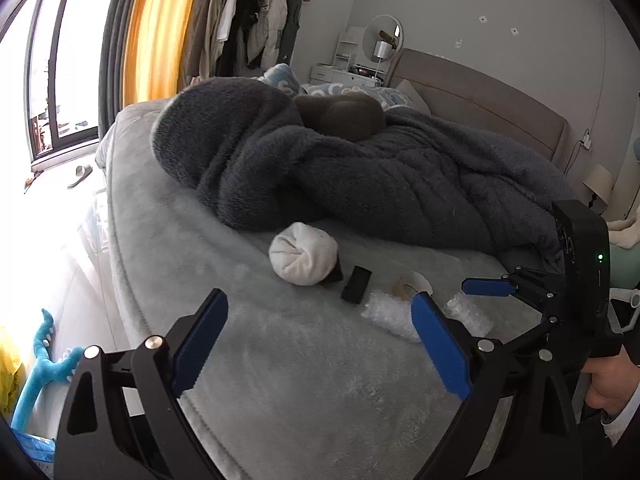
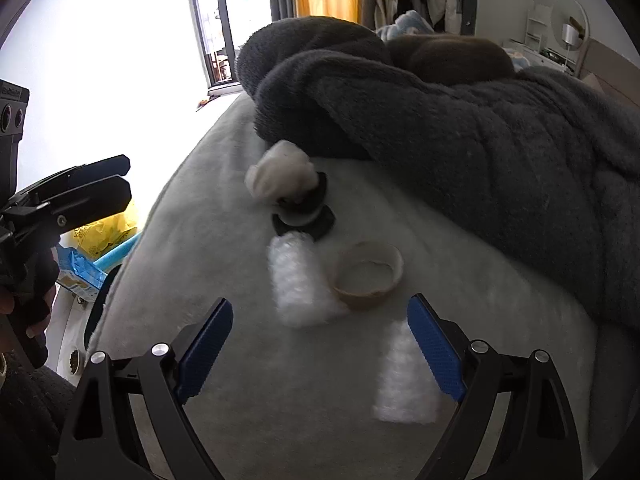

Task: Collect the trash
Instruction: 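Move both open tools back over the bubble wrap rolls on the bed, then grasp a bubble wrap roll with the right tool while the left tool grasps another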

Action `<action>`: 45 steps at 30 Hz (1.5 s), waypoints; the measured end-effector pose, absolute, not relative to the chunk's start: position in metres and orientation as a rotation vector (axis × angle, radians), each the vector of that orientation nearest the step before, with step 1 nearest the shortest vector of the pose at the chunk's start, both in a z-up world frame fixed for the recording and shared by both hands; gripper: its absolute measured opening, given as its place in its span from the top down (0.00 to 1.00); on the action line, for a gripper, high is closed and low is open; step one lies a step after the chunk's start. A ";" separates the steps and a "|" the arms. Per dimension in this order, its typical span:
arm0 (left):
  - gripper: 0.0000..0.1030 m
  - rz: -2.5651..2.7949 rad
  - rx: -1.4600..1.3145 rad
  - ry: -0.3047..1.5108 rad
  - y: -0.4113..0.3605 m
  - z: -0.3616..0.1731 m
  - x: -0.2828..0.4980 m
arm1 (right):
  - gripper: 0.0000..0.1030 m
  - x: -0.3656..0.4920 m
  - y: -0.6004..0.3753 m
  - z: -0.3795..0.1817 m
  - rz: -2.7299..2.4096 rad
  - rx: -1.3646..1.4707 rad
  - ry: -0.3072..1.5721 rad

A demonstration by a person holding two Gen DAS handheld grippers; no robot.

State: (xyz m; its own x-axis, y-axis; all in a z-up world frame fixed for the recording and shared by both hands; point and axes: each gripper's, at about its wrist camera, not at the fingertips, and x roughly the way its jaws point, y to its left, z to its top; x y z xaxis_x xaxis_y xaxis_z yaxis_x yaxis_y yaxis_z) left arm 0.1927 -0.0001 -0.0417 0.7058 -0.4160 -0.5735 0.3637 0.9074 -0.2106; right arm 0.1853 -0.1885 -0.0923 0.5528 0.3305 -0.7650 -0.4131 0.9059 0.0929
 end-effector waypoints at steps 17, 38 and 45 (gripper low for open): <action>0.08 -0.499 -0.055 0.715 -0.049 -0.068 0.210 | 0.23 0.191 -0.231 -0.116 0.412 -0.063 0.934; 0.13 -0.554 0.013 0.821 -0.094 -0.100 0.223 | 0.66 0.192 -0.262 -0.120 0.452 -0.001 0.943; 0.17 -0.543 0.011 0.839 -0.099 -0.107 0.231 | 0.66 0.183 -0.279 -0.110 0.457 0.039 0.904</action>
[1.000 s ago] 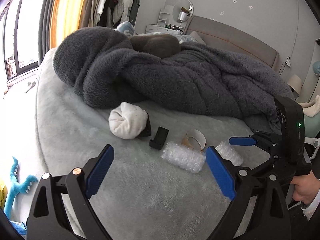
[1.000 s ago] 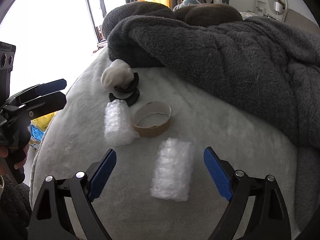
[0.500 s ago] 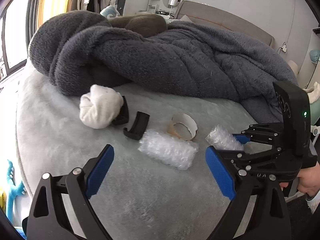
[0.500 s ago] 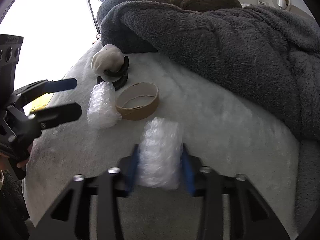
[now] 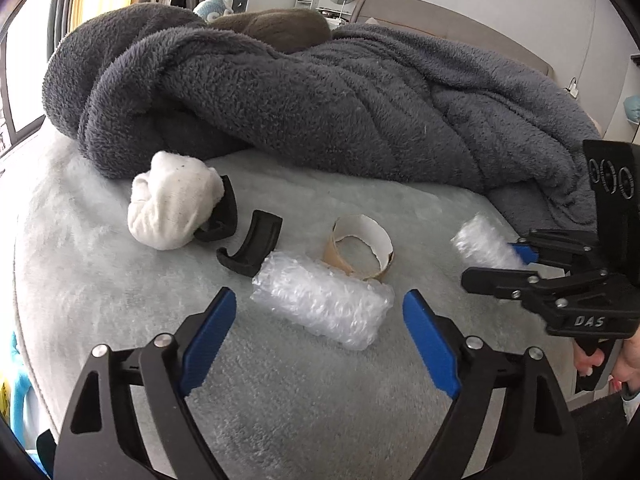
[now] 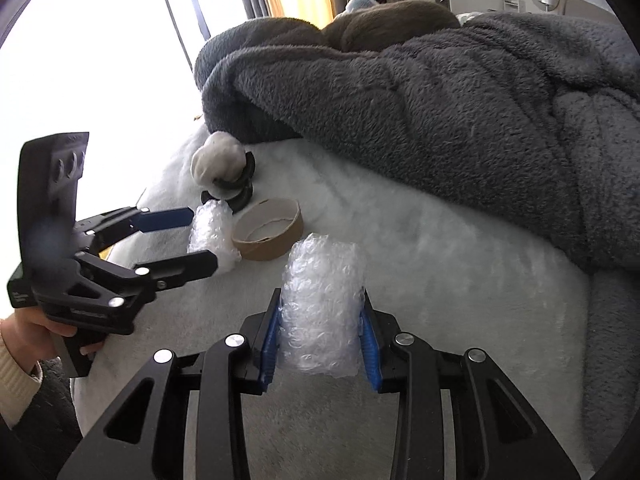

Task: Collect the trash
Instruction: 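Grasp a bubble wrap roll with the right tool while the left tool grasps another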

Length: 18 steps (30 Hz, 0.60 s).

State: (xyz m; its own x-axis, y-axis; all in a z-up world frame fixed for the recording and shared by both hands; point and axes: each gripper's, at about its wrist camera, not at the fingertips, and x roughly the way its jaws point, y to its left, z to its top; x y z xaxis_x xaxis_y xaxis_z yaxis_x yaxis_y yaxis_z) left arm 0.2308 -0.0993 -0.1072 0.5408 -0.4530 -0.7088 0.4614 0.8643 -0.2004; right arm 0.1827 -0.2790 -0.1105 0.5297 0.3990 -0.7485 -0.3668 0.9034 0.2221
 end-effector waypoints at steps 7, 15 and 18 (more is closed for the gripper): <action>0.29 -0.548 0.018 0.852 -0.105 -0.111 0.235 | 0.66 0.182 -0.289 -0.099 0.453 0.073 0.886; 0.33 -0.541 0.025 0.799 -0.109 -0.096 0.217 | 0.66 0.180 -0.293 -0.076 0.424 0.125 0.842; 0.33 -0.526 0.010 0.770 -0.106 -0.087 0.209 | 0.66 0.178 -0.291 -0.067 0.416 0.135 0.826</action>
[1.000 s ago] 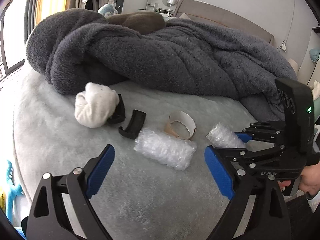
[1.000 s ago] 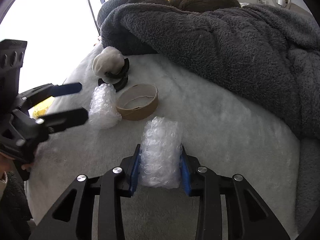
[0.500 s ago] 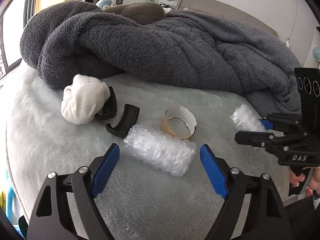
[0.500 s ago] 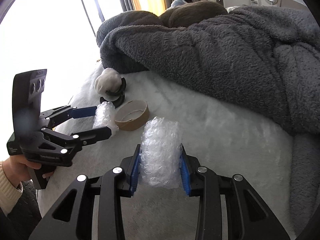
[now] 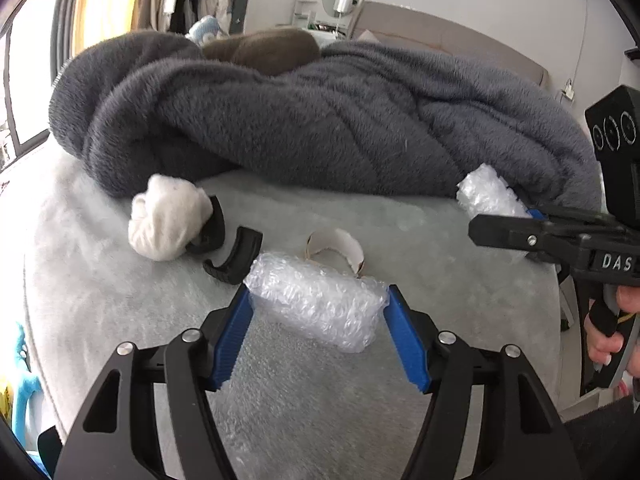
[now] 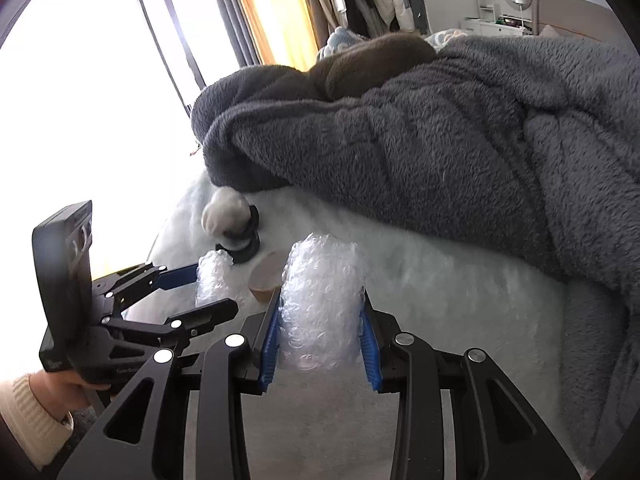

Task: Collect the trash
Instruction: 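Grasp a bubble wrap roll with the right tool while the left tool grasps another, then carry both bubble wrap rolls with both tools over the black bin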

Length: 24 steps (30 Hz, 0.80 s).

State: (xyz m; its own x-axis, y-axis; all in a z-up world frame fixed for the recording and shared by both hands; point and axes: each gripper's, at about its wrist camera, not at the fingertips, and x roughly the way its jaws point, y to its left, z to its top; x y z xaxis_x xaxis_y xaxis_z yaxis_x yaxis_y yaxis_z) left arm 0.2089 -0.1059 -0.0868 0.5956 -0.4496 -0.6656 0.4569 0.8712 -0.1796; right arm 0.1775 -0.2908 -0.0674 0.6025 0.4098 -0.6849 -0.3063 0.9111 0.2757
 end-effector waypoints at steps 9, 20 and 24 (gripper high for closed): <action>0.34 -0.429 -0.003 0.744 -0.087 -0.072 0.181 | 0.66 0.160 -0.277 -0.063 0.401 0.136 0.828; 0.34 -0.343 -0.043 0.703 -0.040 -0.055 0.142 | 0.66 0.136 -0.230 -0.057 0.451 0.116 0.818; 0.34 -0.314 -0.059 0.694 -0.023 -0.050 0.132 | 0.66 0.129 -0.212 -0.057 0.464 0.104 0.819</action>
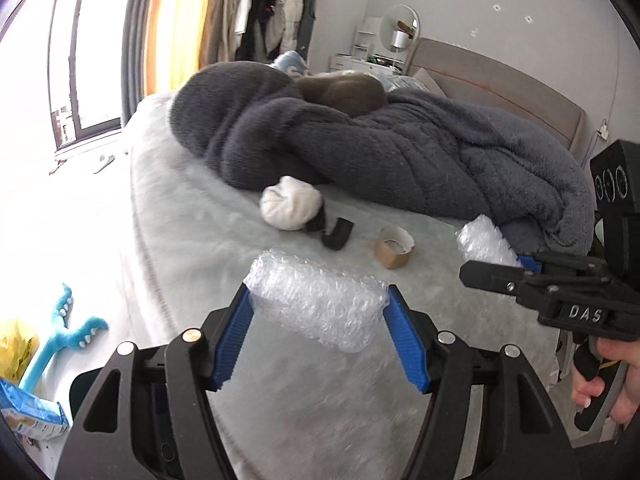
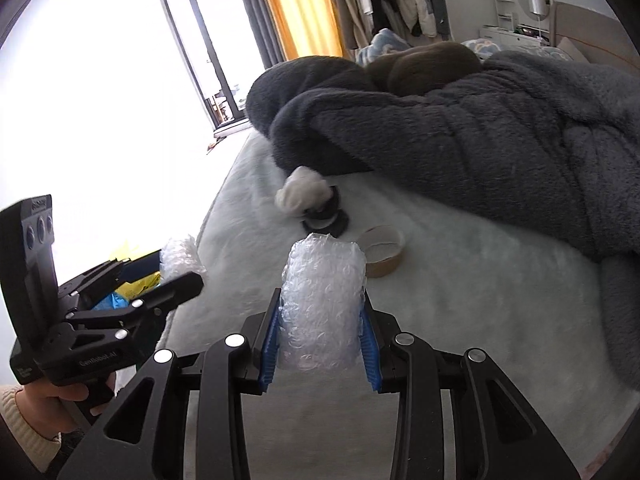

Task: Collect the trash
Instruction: 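Carry both bubble wrap rolls with both tools over the black bin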

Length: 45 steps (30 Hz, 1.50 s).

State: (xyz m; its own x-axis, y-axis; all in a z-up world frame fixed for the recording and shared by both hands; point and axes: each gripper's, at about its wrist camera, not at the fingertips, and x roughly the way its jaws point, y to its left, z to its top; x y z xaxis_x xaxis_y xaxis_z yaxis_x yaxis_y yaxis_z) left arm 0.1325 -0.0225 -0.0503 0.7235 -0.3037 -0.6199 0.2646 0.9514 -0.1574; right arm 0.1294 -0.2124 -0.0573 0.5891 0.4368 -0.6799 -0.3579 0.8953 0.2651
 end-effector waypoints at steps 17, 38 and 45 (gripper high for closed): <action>0.34 -0.190 -0.082 0.768 0.058 -0.074 0.125 | 0.66 0.131 -0.128 -0.046 0.541 0.059 0.796; 0.34 -0.088 -0.146 0.929 0.154 -0.125 0.118 | 0.66 0.138 -0.009 -0.052 0.685 -0.006 0.828; 0.34 -0.066 -0.192 1.068 0.186 -0.158 0.117 | 0.66 0.136 0.030 -0.063 0.730 -0.037 0.859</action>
